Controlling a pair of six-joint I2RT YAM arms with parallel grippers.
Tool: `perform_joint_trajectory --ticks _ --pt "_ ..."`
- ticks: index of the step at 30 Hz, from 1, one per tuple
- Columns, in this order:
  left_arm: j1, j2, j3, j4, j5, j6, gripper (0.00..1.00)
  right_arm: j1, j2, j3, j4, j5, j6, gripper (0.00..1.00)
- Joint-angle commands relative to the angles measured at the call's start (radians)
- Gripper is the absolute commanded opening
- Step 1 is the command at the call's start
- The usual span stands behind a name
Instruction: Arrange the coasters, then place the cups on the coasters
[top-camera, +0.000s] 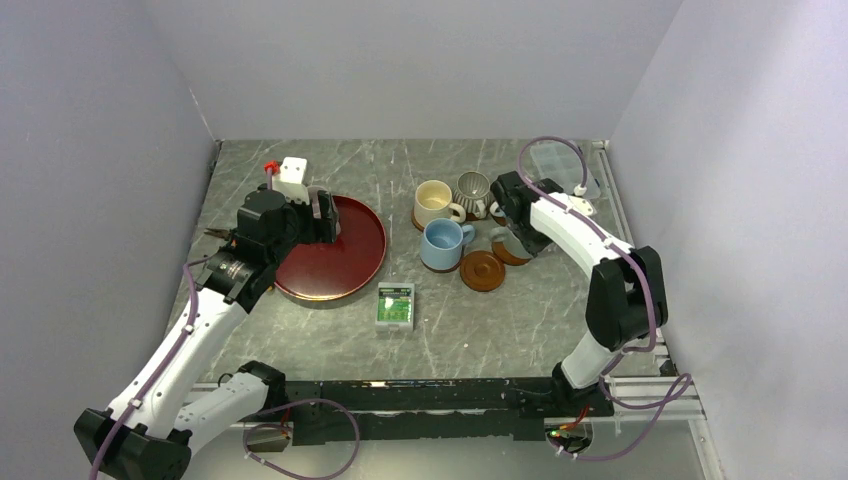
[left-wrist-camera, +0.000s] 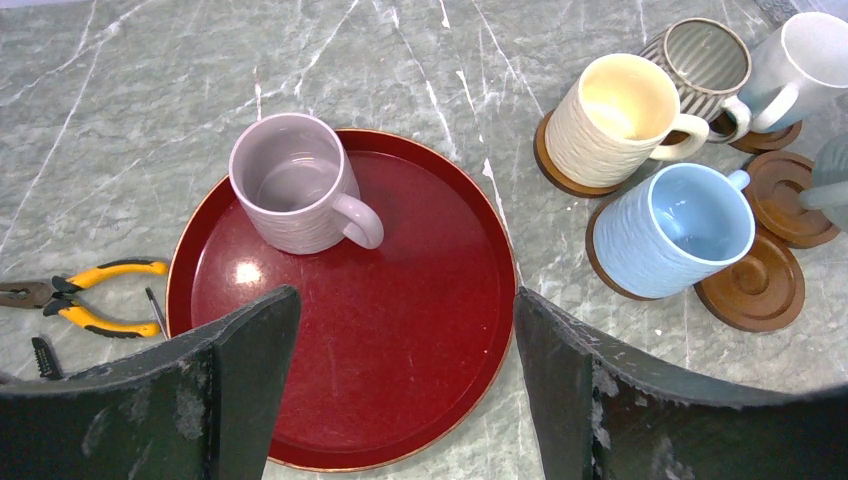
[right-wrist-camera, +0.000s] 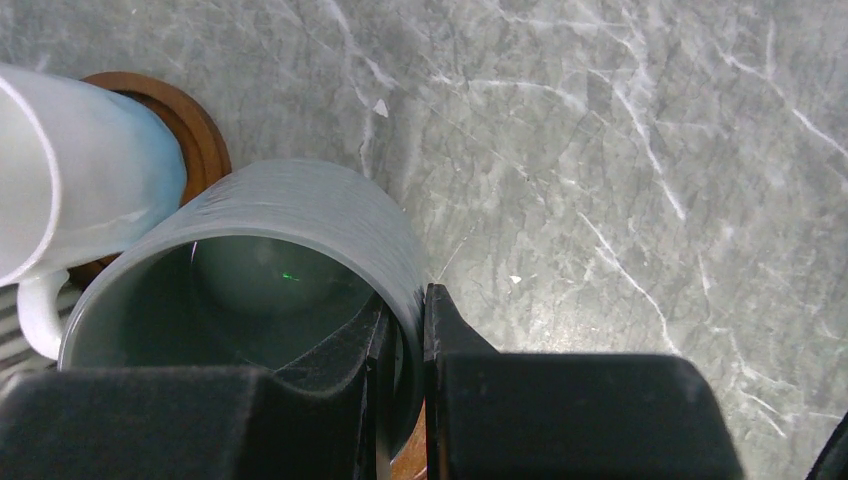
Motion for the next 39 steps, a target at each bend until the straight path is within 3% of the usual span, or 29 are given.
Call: perform_joint_trajectory --ticks 1,39 --pt "0.004 -0.009 0.005 0.003 -0.014 -0.011 0.83 0.001 0.011 0.006 0.055 0.029 0.079 0.0" --pt "0.003 -0.009 0.003 0.002 -0.016 -0.011 0.83 0.025 0.137 0.057 0.065 0.077 0.157 0.0"
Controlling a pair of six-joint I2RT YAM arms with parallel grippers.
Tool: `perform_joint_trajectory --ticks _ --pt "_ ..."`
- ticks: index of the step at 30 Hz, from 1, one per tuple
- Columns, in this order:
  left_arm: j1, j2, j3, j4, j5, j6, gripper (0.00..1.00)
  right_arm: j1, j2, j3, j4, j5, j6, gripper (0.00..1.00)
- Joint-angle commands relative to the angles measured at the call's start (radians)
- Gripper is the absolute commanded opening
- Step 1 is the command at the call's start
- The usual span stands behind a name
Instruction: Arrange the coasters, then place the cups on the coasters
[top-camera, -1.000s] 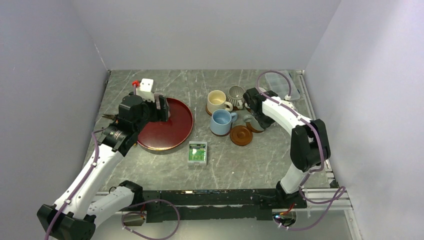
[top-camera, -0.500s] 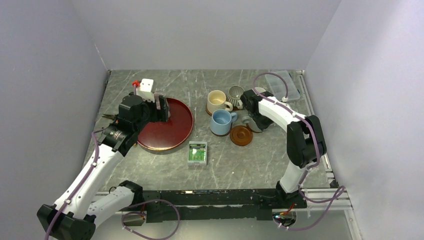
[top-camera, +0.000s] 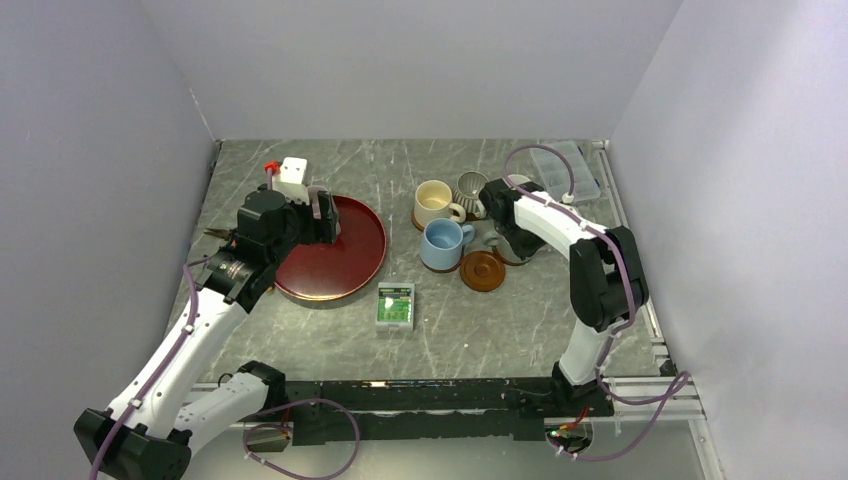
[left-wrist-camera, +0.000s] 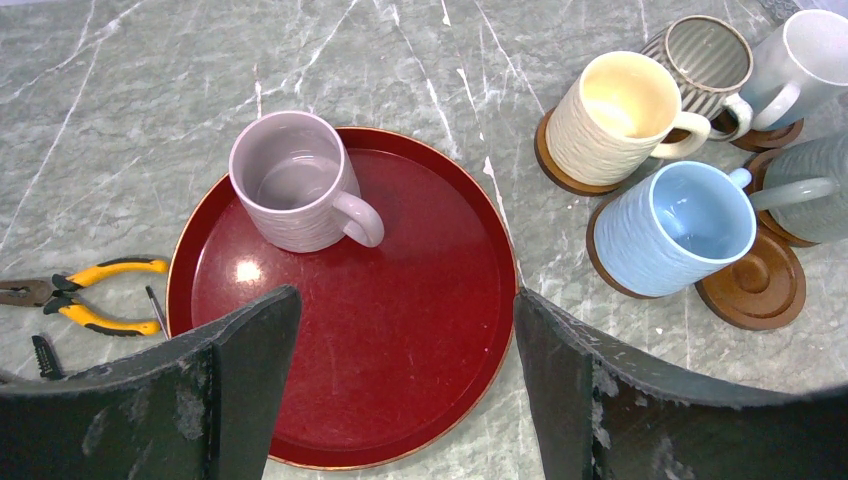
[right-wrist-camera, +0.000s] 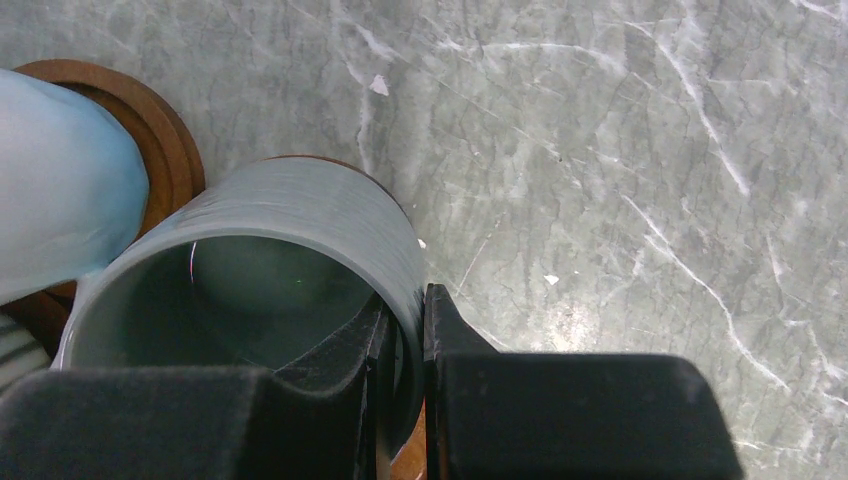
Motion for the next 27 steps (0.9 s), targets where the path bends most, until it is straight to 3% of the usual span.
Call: perform_joint_trajectory --ticks 1,27 --pt "0.003 -0.008 0.003 0.005 -0.016 -0.01 0.83 0.004 -0.009 0.063 0.019 0.084 0.032 0.0" --pt "0.003 -0.014 0.003 0.004 -0.018 -0.007 0.83 0.004 0.017 0.068 0.05 0.062 0.011 0.0"
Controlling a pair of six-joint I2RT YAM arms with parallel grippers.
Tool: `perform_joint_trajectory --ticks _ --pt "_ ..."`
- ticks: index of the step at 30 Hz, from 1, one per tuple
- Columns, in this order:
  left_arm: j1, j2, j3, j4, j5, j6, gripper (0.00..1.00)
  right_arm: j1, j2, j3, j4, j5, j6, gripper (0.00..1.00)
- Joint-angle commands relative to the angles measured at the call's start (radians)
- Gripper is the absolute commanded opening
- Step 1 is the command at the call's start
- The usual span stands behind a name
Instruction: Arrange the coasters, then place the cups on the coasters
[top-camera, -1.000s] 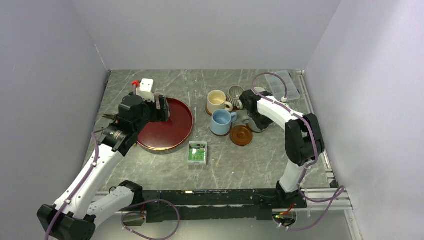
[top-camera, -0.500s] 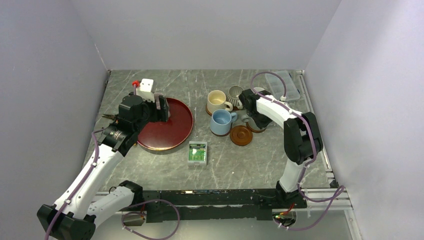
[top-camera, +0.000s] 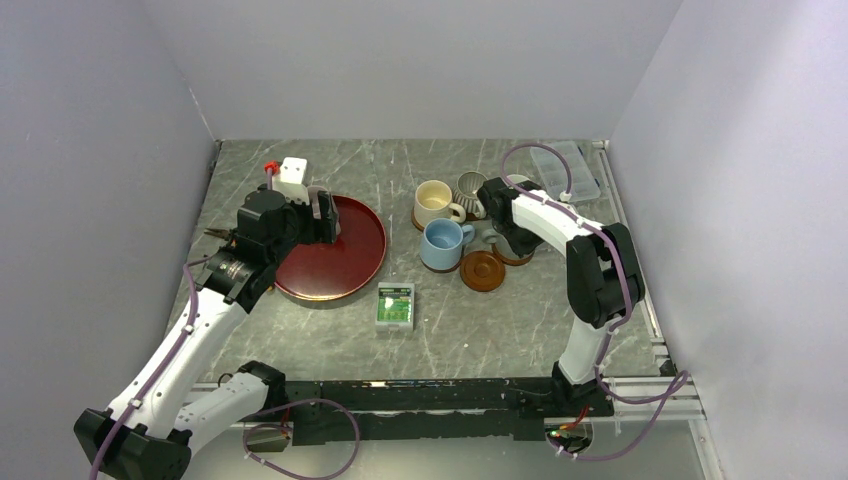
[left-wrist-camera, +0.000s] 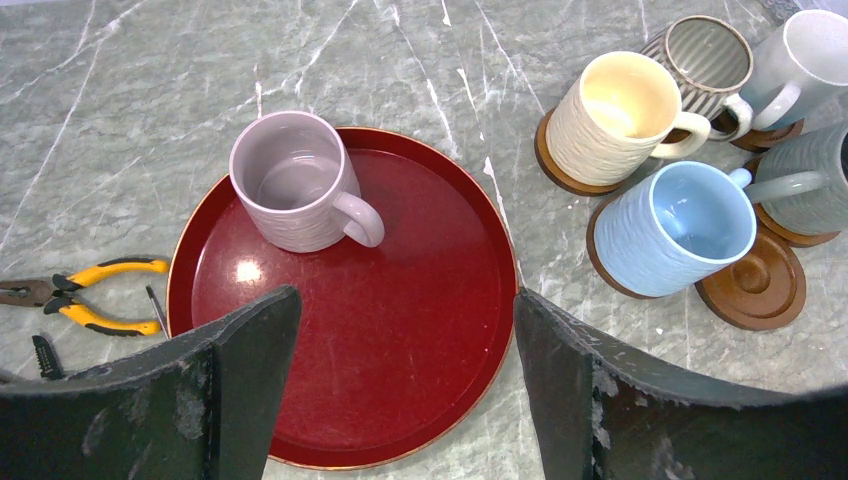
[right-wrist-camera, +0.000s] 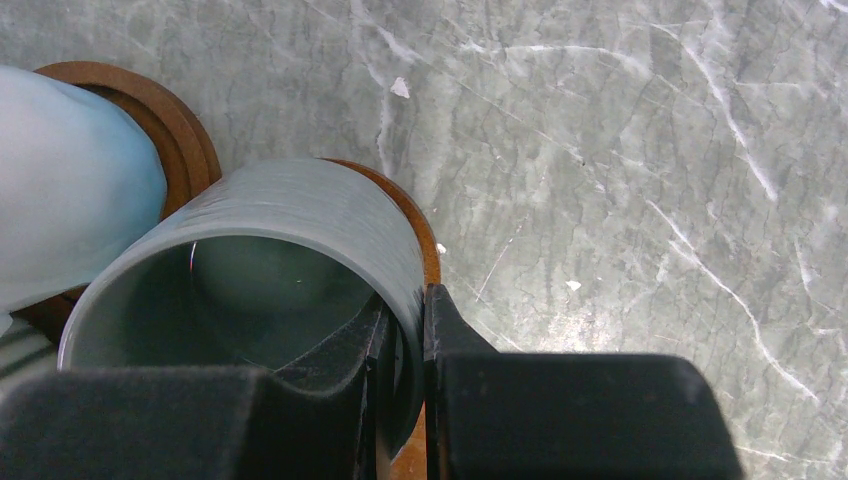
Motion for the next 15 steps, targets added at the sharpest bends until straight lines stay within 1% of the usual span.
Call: perform_joint_trajectory --ticks 1,3,7,9,15 --pt "0.002 -0.013 0.003 0.004 -0.019 -0.007 0.83 0.004 -0.014 0.046 0.033 0.047 0.012 0.0" --pt "0.003 -0.014 0.004 0.004 -0.018 -0.007 0.83 0.005 -0.017 0.04 0.042 0.043 0.009 0.0" --pt "0.003 -0.016 0.003 0.004 -0.019 -0.008 0.83 0.004 -0.02 0.032 0.052 0.045 0.005 0.17" --pt "0.002 -0.017 0.003 0.004 -0.018 -0.007 0.83 0.004 -0.02 0.03 0.052 0.046 0.006 0.23" --pt "0.003 -0.018 0.003 0.004 -0.018 -0.006 0.83 0.003 -0.016 0.035 0.051 0.047 0.003 0.32"
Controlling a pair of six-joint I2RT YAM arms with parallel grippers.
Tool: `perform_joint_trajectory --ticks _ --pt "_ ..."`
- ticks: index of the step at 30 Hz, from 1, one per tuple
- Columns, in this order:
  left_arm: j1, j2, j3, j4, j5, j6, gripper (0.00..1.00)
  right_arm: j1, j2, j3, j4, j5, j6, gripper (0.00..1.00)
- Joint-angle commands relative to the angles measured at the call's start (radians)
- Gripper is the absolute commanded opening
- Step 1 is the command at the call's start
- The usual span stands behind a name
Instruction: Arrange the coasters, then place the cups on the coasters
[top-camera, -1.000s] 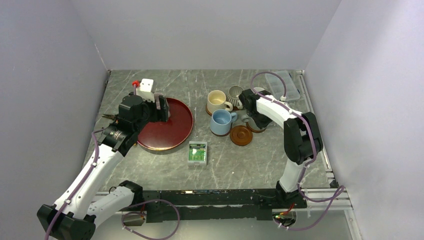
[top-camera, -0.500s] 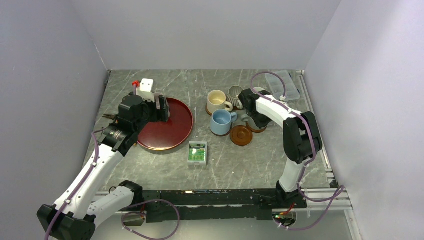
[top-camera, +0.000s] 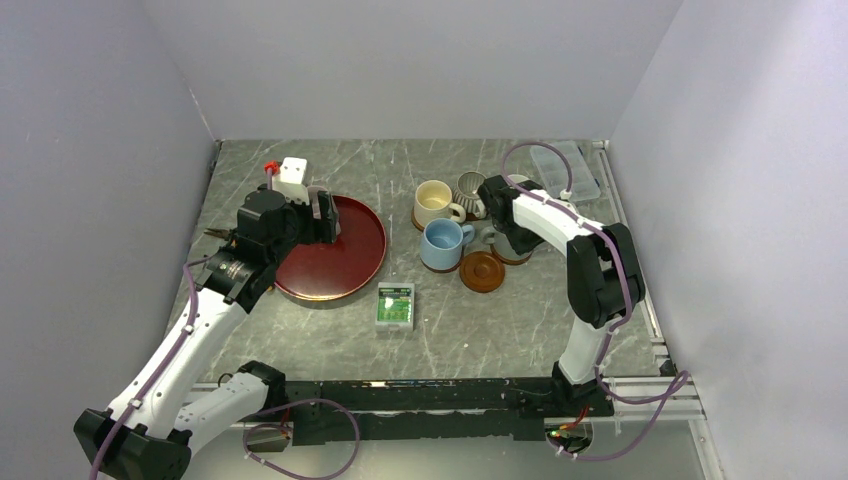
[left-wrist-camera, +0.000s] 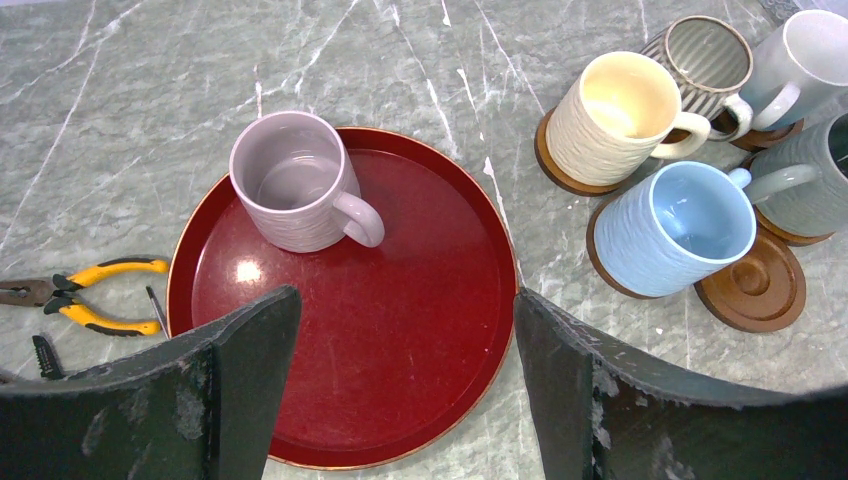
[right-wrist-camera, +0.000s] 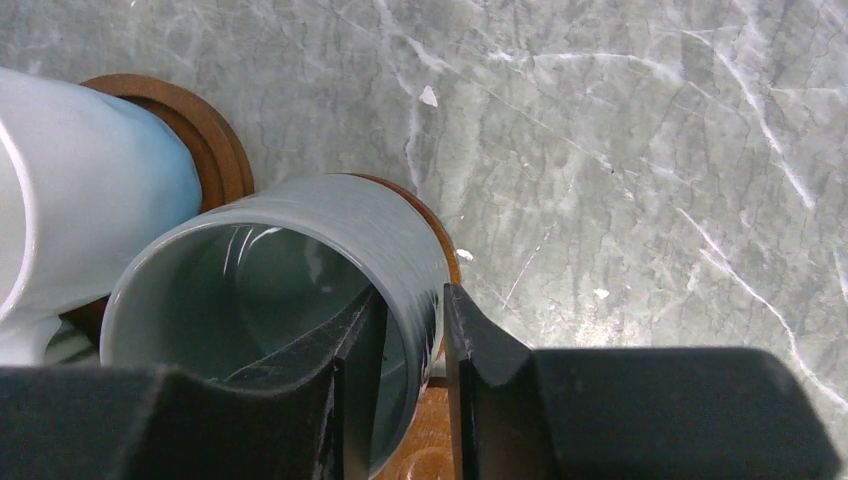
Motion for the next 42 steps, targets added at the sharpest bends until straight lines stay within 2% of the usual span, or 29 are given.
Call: perform_joint_trajectory --ticks 1,6,11,13,18,23,26,33,36,39,42 --pt "0.003 -0.017 0.003 0.004 -0.018 -0.007 0.83 0.004 -0.017 0.035 0.007 0.035 0.009 0.32" --pt "0.003 -0.017 0.004 0.004 -0.017 -0.008 0.83 0.004 -0.022 0.039 0.002 0.041 0.007 0.35" --pt "0.003 -0.007 0.006 0.004 -0.014 -0.011 0.84 0.005 -0.041 0.044 -0.002 0.051 -0.008 0.45" --pt "0.003 -0.001 0.007 0.001 -0.014 -0.015 0.84 0.005 -0.058 0.042 -0.002 0.06 -0.013 0.53" --pt "0.01 0.017 0.015 -0.009 -0.027 -0.02 0.84 0.006 -0.121 0.033 0.001 0.086 -0.06 0.6" --pt "0.06 0.055 0.027 -0.02 0.001 -0.038 0.85 0.009 -0.229 0.005 0.051 0.087 -0.219 0.73" --pt "0.128 0.099 0.039 -0.022 0.053 -0.053 0.85 0.011 -0.332 -0.05 0.107 0.083 -0.314 0.76" --pt "0.291 0.273 0.135 -0.036 0.199 -0.053 0.85 0.01 -0.605 -0.226 0.442 -0.028 -0.739 0.85" --pt "0.342 0.381 0.216 -0.059 0.264 -0.001 0.83 0.01 -0.695 -0.288 0.55 -0.11 -0.889 0.89" --pt "0.354 0.522 0.358 -0.149 0.393 0.254 0.77 0.011 -0.771 -0.355 0.668 -0.242 -1.025 0.92" --pt "0.362 0.594 0.384 -0.141 0.44 0.401 0.72 0.008 -0.829 -0.407 0.756 -0.361 -1.084 0.94"
